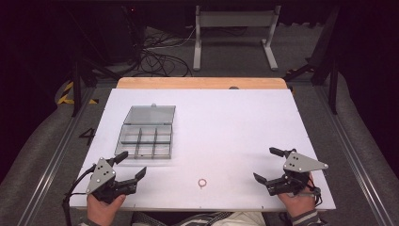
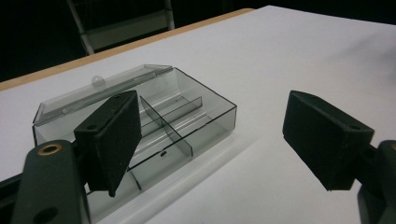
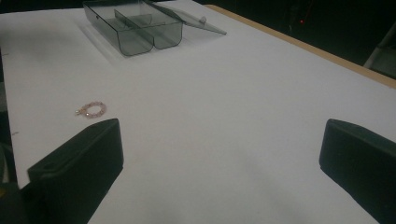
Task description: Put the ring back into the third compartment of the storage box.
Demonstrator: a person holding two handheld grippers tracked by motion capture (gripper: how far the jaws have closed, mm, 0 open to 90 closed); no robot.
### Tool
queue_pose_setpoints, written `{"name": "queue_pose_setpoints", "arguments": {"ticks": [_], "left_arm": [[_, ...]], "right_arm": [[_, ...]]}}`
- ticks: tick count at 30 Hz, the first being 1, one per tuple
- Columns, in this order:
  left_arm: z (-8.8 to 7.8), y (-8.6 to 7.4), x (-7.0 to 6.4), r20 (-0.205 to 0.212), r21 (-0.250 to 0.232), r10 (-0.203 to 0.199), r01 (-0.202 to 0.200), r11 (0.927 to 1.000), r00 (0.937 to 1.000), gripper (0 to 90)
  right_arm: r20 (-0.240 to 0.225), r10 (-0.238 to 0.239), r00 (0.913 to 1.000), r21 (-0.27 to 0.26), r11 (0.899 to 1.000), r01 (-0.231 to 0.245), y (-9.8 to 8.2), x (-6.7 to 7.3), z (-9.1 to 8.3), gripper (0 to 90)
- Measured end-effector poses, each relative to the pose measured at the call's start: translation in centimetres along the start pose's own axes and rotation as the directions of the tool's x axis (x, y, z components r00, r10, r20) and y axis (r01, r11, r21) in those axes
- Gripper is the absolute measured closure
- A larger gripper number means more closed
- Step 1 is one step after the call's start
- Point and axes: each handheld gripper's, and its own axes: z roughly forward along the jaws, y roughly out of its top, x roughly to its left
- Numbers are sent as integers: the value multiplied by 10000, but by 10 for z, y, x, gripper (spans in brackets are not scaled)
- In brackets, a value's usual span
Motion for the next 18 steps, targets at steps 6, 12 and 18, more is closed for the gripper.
{"name": "queue_pose_setpoints", "arguments": {"ticks": [6,12,18], "left_arm": [[0,2,0,64,26,-12,12,10000,10000,206],[-1,3,-2,-188,15,343,-343,9994,9992,211],[-1,5,-3,-102,117,331,-330,9994,9994,213]], "right_arm": [[-114,-27,9999,-33,10000,27,0,0,1,13],[-158,31,9999,-46,10000,-32,0,1,1,13],[-201,82,9998,49,10000,-81,0,1,2,13]]}}
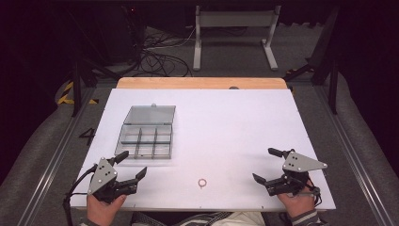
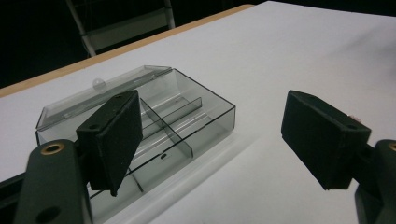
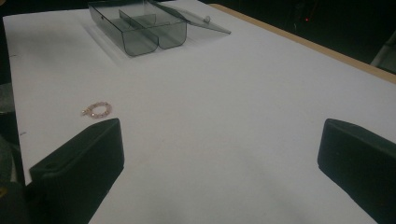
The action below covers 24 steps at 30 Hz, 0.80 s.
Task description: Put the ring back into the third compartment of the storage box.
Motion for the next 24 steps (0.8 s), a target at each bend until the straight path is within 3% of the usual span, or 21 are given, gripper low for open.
{"name": "queue_pose_setpoints", "arguments": {"ticks": [6,12,24], "left_arm": [[-1,4,0,-8,50,-2,2,10000,10000,203],[1,11,1,269,130,40,-43,9999,9996,206],[10,29,3,933,106,-549,541,9985,9941,210]], "right_arm": [[-98,-11,10000,10,10000,11,0,0,1,13],[-146,-103,9998,110,9999,105,0,2,4,12],[-283,-154,9995,198,9997,160,0,3,6,13]]}}
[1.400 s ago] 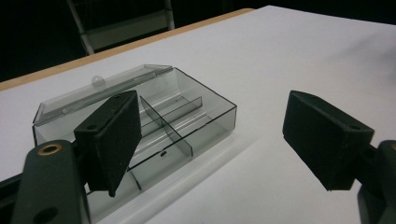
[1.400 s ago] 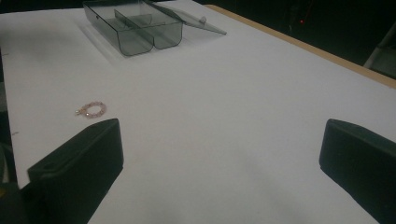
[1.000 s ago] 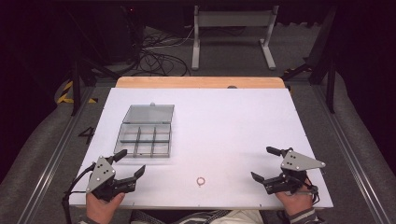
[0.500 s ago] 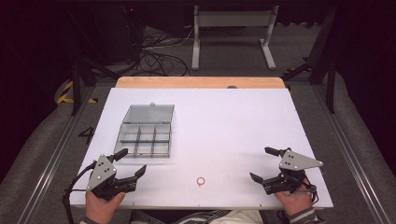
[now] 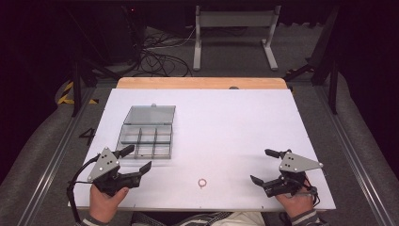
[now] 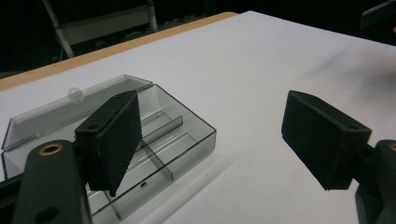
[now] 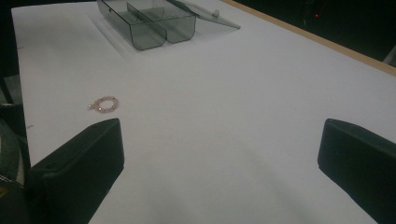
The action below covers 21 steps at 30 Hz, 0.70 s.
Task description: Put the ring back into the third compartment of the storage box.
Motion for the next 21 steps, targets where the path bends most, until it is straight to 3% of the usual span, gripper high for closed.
{"name": "queue_pose_setpoints", "arguments": {"ticks": [21], "left_arm": [[37,24,-21,782,397,734,-766,9963,9942,212]], "right_arm": [[-100,14,9999,21,10000,-14,0,0,0,12]]}}
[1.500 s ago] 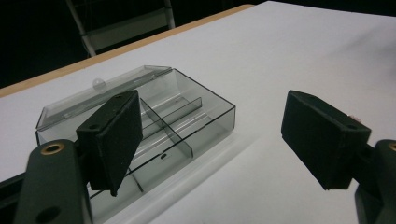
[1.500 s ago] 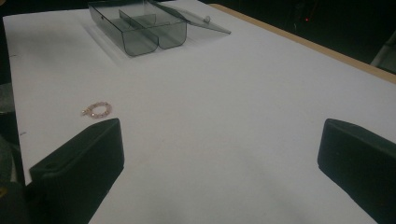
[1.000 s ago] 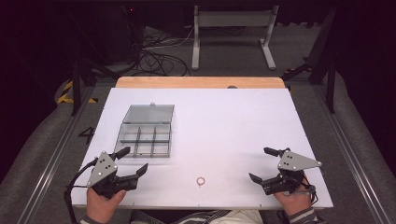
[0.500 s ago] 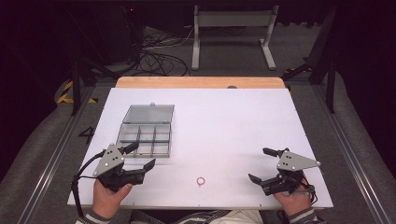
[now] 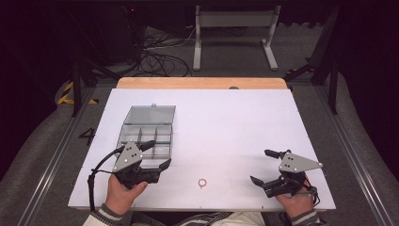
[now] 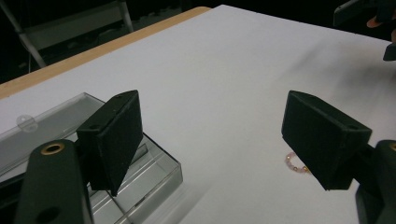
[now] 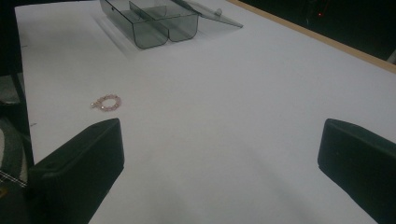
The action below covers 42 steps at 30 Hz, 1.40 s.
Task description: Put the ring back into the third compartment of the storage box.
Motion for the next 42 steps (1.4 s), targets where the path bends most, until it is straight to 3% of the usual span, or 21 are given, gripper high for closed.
{"name": "queue_pose_setpoints", "arguments": {"ticks": [7,11,15,18,33,38,42], "left_arm": [[7,5,-3,192,64,55,-56,10000,9998,211],[9,7,-3,508,253,40,-53,9997,9987,216],[10,7,-3,917,424,-380,342,9985,9951,221],[11,9,-4,1100,495,-457,405,9980,9929,227],[35,14,-19,1678,1248,51,-264,9918,9858,320],[46,14,-25,1821,1565,518,-809,9844,9819,328],[56,12,-29,1951,1707,588,-929,9809,9790,330]], "right_arm": [[-16,-17,10000,28,10000,18,0,0,0,12],[-59,-24,10000,3,10000,24,0,0,0,12],[-87,-11,10000,-30,10000,11,-1,0,0,11],[-125,-23,9999,-4,10000,23,-1,0,0,11],[-265,-46,9996,135,9999,50,0,2,2,13],[-286,-54,9996,151,9999,58,0,2,2,13],[-290,-52,9996,159,9999,56,-1,1,2,13]]}}
